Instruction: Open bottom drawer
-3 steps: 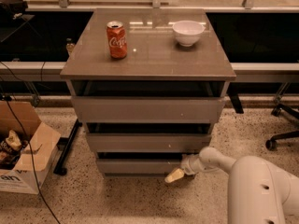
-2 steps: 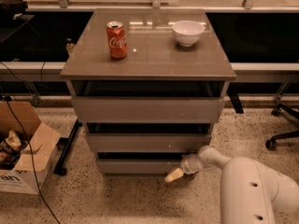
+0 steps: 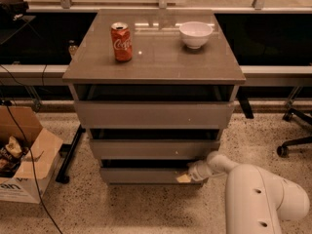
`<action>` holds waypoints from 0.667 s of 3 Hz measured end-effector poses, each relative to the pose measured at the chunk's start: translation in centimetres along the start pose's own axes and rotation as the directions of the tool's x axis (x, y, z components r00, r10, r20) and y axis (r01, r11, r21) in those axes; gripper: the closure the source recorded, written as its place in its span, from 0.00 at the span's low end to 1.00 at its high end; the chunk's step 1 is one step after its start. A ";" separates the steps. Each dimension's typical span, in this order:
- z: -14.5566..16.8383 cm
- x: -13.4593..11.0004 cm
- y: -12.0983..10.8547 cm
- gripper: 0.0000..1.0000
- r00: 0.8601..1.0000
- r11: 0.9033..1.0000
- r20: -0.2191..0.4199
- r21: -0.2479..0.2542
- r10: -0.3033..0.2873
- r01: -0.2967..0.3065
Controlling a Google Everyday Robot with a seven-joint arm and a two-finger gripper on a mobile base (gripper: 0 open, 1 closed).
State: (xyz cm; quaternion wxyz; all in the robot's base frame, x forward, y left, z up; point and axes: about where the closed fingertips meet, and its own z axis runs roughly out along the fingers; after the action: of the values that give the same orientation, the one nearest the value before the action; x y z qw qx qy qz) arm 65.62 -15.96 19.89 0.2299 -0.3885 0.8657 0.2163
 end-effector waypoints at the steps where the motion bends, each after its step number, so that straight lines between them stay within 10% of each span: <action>1: 0.0 0.0 0.0 0.51 1.000 1.000 0.000 0.000 0.000 0.000; 2: 0.0 0.0 0.0 0.30 1.000 1.000 0.000 0.000 0.000 0.000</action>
Offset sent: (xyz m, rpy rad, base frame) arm -0.2056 -0.0224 0.0420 -0.0024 0.4291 0.0284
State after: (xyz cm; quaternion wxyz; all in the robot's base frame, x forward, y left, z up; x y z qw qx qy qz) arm 65.62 -15.96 19.94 0.2299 -0.3885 0.8657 0.2163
